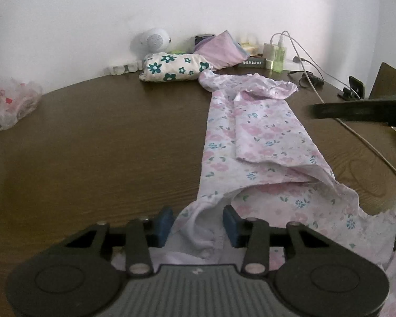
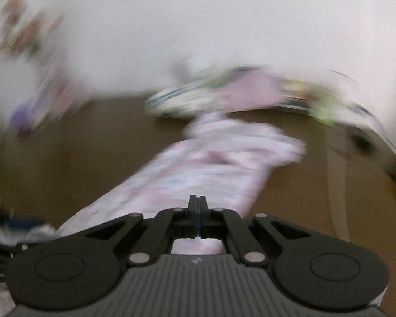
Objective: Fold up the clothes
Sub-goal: 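Lay the dress flat on the table, spreading it with both grippers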
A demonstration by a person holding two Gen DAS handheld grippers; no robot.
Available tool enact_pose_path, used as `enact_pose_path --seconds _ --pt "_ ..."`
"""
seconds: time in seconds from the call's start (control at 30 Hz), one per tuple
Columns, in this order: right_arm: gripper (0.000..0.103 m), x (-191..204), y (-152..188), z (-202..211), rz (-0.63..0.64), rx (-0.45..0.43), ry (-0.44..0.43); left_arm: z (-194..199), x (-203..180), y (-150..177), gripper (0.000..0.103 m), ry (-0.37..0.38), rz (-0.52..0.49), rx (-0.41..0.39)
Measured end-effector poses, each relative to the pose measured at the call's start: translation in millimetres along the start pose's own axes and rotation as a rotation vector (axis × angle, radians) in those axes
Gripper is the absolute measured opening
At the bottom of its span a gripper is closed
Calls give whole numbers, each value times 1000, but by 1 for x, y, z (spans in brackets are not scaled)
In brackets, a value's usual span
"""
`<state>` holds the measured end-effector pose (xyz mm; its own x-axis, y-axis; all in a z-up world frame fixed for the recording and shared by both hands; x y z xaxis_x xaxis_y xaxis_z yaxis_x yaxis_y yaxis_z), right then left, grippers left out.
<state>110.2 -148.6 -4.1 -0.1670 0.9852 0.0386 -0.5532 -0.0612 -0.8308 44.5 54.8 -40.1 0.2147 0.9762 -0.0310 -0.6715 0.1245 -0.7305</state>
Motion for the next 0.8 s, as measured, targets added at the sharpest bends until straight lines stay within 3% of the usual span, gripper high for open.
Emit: enact_pose_path --seconds 0.07,0.17,0.2,0.27,0.3,0.4,0.47,0.6,0.63,0.67,0.8 --pt "0 -41 16 23 -116 -5 76 2 0 -1 41 -6 -9 16" --pt "6 -54 36 37 -73 40 90 15 -7 -12 37 -25 -80 28" --pt "10 -43 33 37 -27 25 57 23 -13 -19 38 -10 -117 -1" --pt "35 -8 19 30 82 -1 -66 33 -27 -32 50 36 -193 -43" --pt "37 10 13 26 136 -14 -127 33 -35 -36 51 65 -233 -46" --pt "37 60 -2 -6 255 11 -245 15 -42 -32 50 77 -285 -1" --pt "36 88 -8 -30 319 44 -301 1 -36 -25 41 46 -273 39" --pt "32 107 7 -56 367 121 -322 -5 -25 -14 38 51 -211 49" --pt "21 108 11 -58 366 121 -323 -6 -24 -12 38 50 -204 50" --pt "1 106 12 -56 360 107 -304 -7 -22 -10 38 48 -197 50" --pt "1 73 2 -48 195 52 -151 -11 -17 -9 37 62 -148 59"
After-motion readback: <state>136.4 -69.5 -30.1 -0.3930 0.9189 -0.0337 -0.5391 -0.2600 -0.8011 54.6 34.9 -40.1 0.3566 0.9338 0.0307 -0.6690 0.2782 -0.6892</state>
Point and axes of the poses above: each gripper's, at about its wrist camera, not at the fingertips, and z roughly against the way its jaws point, x to its left, y to its underside, the point moved 7 cm from there along -z, roughly the way its jaws point, and after that the axes turned 4 degrees about z, right-handed, at the moved point
